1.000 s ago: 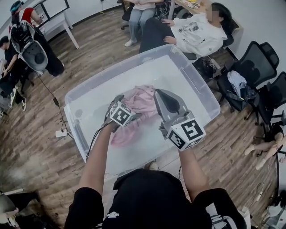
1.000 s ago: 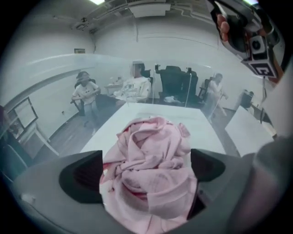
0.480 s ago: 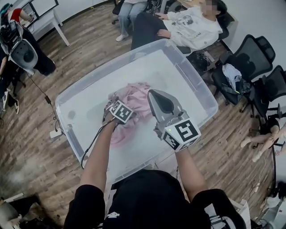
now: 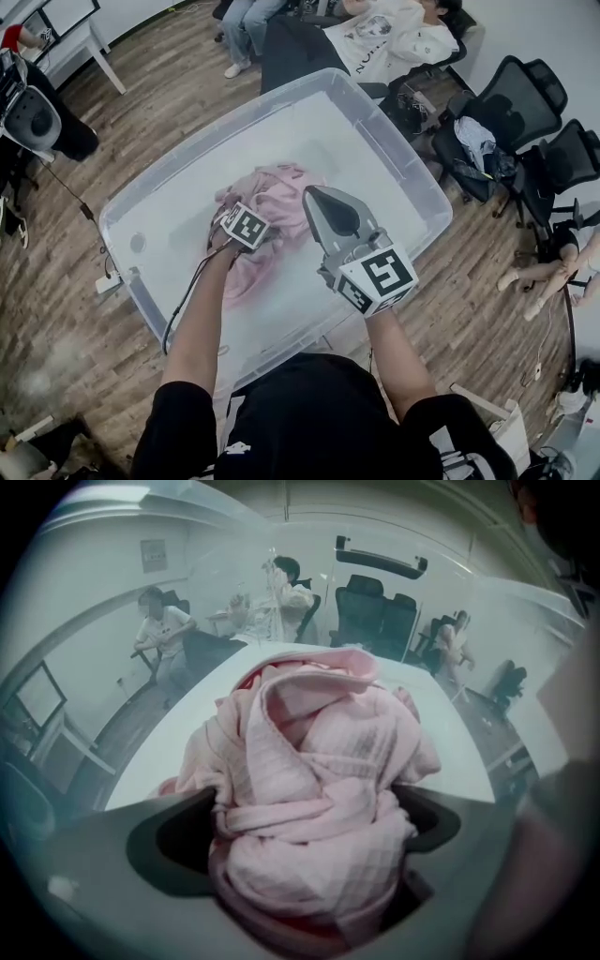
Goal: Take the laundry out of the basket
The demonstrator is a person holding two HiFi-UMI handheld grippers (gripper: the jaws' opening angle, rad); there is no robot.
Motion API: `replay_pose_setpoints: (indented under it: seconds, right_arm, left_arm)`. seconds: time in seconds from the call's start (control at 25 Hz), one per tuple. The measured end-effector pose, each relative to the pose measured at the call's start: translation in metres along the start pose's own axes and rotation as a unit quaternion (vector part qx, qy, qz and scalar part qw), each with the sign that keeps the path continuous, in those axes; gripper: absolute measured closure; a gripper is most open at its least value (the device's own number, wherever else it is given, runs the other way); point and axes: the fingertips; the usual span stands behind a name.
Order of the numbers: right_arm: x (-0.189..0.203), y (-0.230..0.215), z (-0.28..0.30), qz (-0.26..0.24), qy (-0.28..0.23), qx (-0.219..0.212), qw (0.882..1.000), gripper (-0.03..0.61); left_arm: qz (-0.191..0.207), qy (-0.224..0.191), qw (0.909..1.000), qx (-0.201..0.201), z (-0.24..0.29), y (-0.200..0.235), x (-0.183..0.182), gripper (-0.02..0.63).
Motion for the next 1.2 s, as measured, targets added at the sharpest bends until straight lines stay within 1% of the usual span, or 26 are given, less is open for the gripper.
replay_pose_setpoints:
  seconds: [0.08, 0.12, 0.32, 0.44, 0.48, 0.52, 0.64, 1.0, 1.2]
  right_arm:
    - [0.001, -0.002, 0.0, 0.0, 0.001, 0.003, 1.0, 0.578]
    - [0.002, -0.003, 0.0, 0.0, 0.002, 0.005, 1.0, 0.578]
    - [0.004, -0.004, 0.001, -0.002, 0.005, 0.01, 1.0, 0.578]
    - [0.004, -0.001, 0.001, -0.006, 0.006, 0.009, 1.0, 0.578]
    - [0.004, -0.001, 0.001, -0.007, 0.006, 0.008, 1.0, 0.578]
    - [0.004, 0.0, 0.001, -0.008, 0.006, 0.008, 1.0, 0.578]
    - [0.003, 0.0, 0.0, -0.01, 0.007, 0.009, 1.0, 0.578]
    - [-0.004, 0.004, -0.008, -0.018, 0.0, 0.01, 1.0, 0.578]
    - [-0.009, 0.006, -0.009, -0.006, -0.012, 0.001, 1.0, 0.578]
  left_arm:
    - [0.0, -0.005, 1.0, -0.003, 0.0, 0.0, -0.002, 0.04]
    - [-0.002, -0.006, 1.0, -0.004, 0.0, -0.001, -0.003, 0.056]
    - [-0.022, -0.021, 0.9993, -0.021, -0.005, -0.003, -0.009, 0.177]
    - [-0.037, -0.049, 0.9975, -0.035, -0.015, -0.002, -0.012, 0.276]
    - [-0.04, -0.057, 0.9968, -0.038, -0.017, -0.002, -0.013, 0.299]
    - [-0.042, -0.064, 0.9963, -0.041, -0.019, -0.001, -0.013, 0.31]
    - [-0.043, -0.073, 0.9953, -0.047, -0.02, 0.0, -0.014, 0.328]
    - [-0.047, -0.084, 0.9935, -0.06, -0.033, 0.0, -0.016, 0.339]
    - [-0.057, -0.096, 0.9913, -0.071, -0.047, 0.003, -0.018, 0.344]
Point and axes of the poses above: the fingertips, and each gripper's own axes: z forward along the fingers, y to its left, x out of its underside, and after that the axes turned 1 degree about z, right-handed
